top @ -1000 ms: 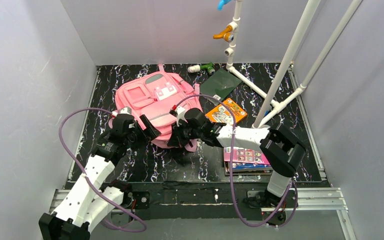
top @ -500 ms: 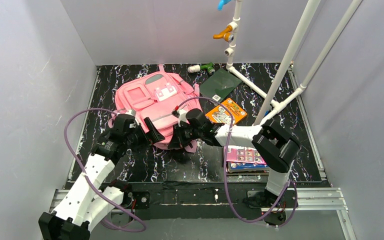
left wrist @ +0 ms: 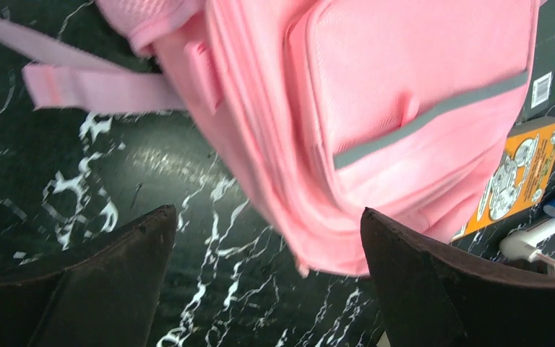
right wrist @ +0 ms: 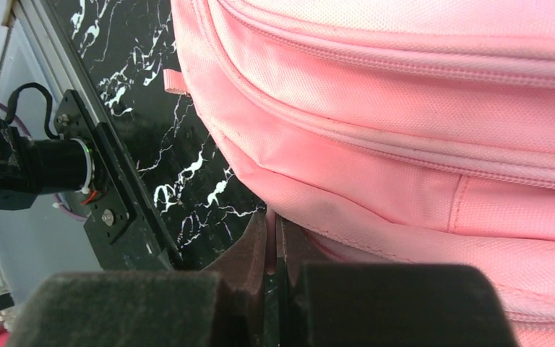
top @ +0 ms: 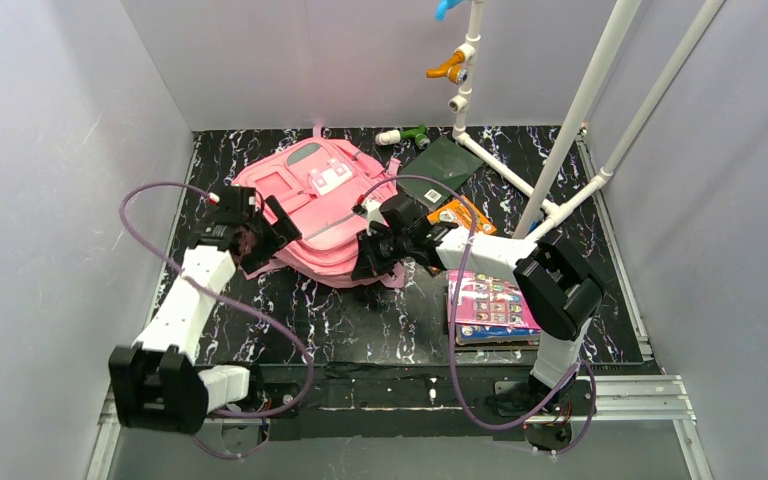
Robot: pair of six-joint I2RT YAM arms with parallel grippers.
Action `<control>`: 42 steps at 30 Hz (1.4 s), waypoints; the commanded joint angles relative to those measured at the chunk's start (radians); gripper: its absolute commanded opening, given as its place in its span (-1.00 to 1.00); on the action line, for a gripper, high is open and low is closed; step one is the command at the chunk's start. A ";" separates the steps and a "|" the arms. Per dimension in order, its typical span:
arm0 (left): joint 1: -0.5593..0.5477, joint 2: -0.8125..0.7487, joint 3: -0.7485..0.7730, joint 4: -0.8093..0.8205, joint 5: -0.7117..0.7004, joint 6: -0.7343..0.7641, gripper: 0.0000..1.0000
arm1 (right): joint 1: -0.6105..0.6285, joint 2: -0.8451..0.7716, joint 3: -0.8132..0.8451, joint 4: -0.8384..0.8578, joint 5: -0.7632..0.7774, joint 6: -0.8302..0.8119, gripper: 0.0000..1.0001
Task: Pack the student bag
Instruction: Unzip the student bag at the center of the board.
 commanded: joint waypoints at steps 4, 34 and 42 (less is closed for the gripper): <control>0.072 0.244 0.121 0.126 0.063 0.045 0.97 | -0.010 -0.030 0.100 -0.081 0.069 -0.100 -0.97; 0.174 -0.001 -0.231 0.352 0.131 -0.404 -1.00 | -0.069 0.308 0.667 -0.460 0.442 -0.382 -0.97; 0.170 0.008 -0.304 0.464 0.162 -0.593 -1.00 | 0.093 0.164 0.471 -0.402 0.473 -0.323 -0.97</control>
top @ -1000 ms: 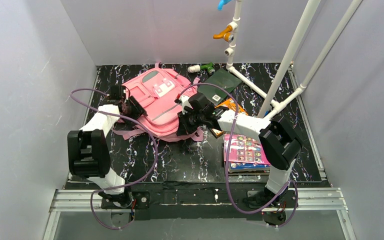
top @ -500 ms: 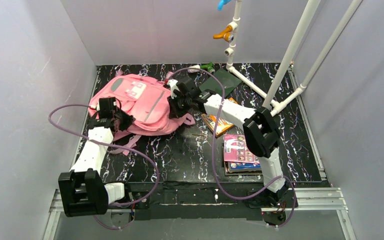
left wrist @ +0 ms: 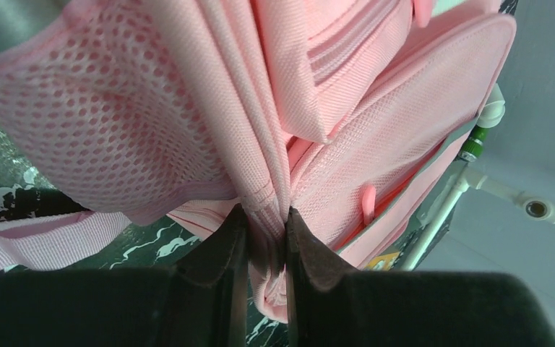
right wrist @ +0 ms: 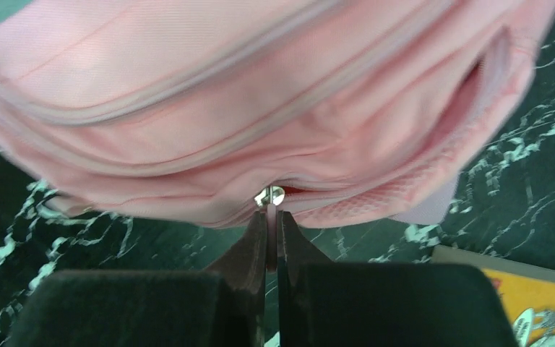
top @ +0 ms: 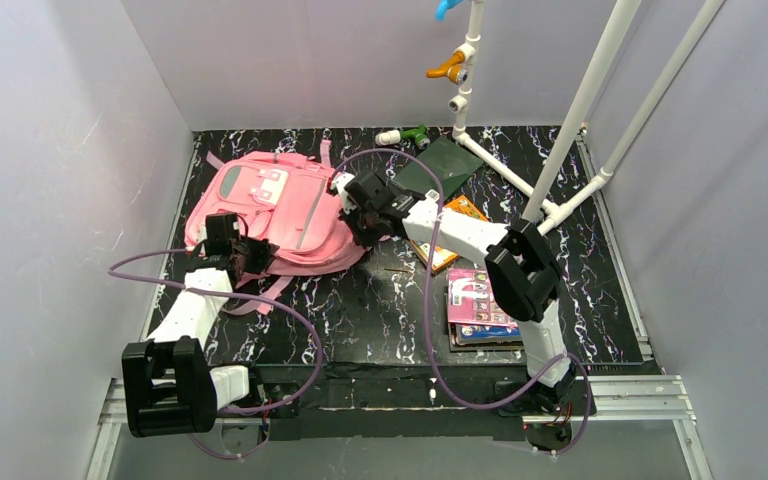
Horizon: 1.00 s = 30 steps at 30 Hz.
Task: Pack the student bag
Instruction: Unzip the student bag at the center of the board.
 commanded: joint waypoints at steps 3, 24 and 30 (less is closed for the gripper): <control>-0.020 -0.037 -0.038 0.096 0.107 -0.109 -1.00 | 0.095 -0.132 -0.119 0.138 -0.088 0.060 -0.97; -0.045 -0.075 0.187 -0.088 0.384 0.609 0.50 | -0.019 -0.184 -0.149 0.142 -0.134 -0.059 -0.97; -0.274 -0.051 0.296 -0.104 0.148 0.825 0.86 | -0.069 -0.210 -0.207 0.238 -0.266 0.010 -0.97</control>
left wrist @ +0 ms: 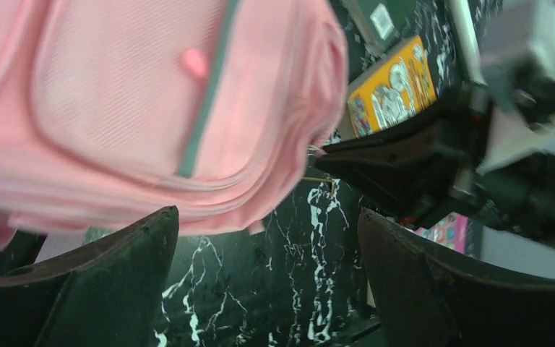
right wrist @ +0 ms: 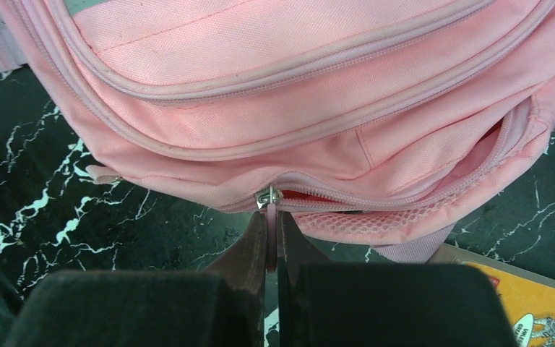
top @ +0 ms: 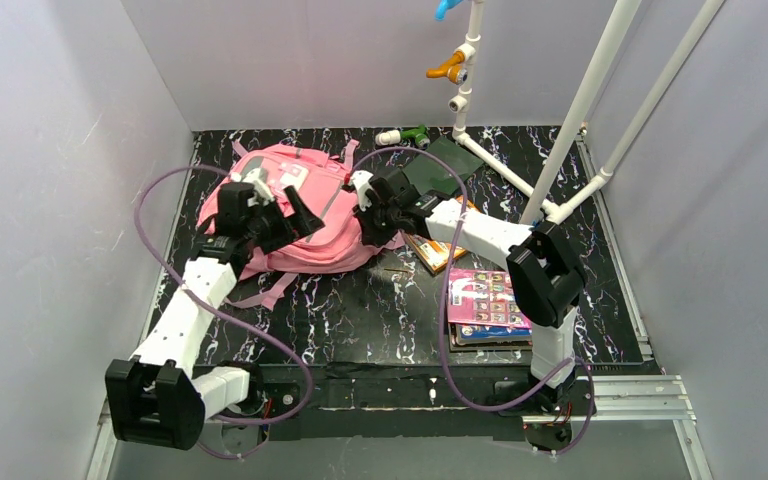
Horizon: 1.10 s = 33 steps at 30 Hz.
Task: Pack the student bag
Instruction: Unzip the student bag at the center of the board.
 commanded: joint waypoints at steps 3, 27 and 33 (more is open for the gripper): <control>-0.185 0.103 0.139 0.060 -0.198 0.279 0.63 | -0.074 -0.107 -0.109 0.242 -0.174 0.135 -0.97; -0.349 0.757 0.504 0.021 -0.701 0.495 0.67 | -0.178 -0.112 -0.218 0.487 -0.344 0.285 -0.97; -0.349 0.781 0.555 -0.002 -0.713 0.494 -0.23 | -0.179 -0.109 -0.200 0.410 -0.293 0.199 -0.97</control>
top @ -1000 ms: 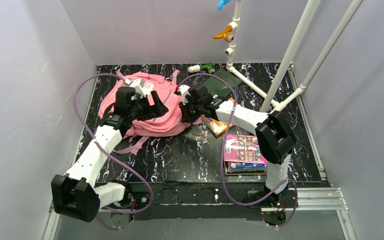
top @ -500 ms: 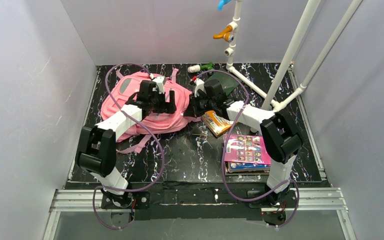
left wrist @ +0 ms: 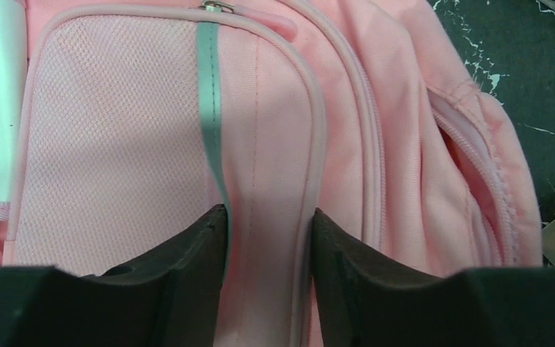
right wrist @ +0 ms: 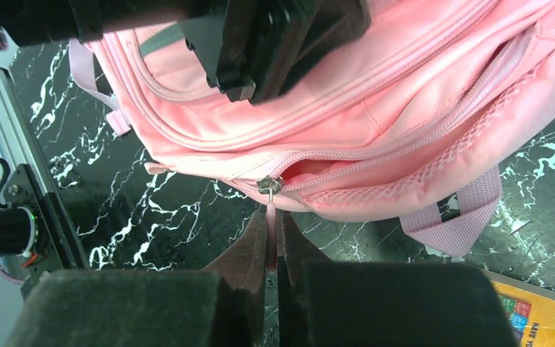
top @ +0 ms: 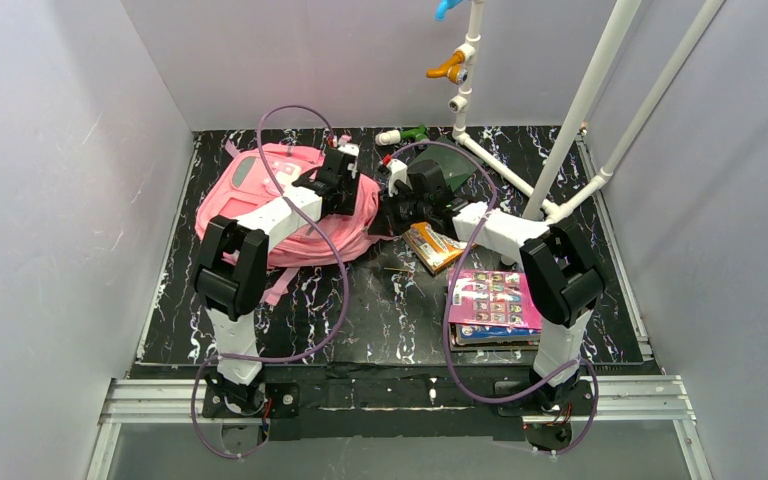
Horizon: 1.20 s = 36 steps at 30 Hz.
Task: Pack the student bag
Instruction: Unzip the student bag at the center of the board.
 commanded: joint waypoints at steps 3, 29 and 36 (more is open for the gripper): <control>0.014 -0.003 0.079 -0.135 -0.090 0.024 -0.60 | -0.003 -0.037 0.035 0.003 0.044 -0.097 -0.97; 0.193 -0.234 0.039 0.160 0.268 -0.796 -1.00 | 0.312 -0.118 -0.077 0.139 0.192 -0.438 -0.97; 0.193 -0.259 0.002 0.240 0.321 -0.803 -1.00 | 0.374 -0.071 -0.097 0.222 0.208 -0.594 -0.97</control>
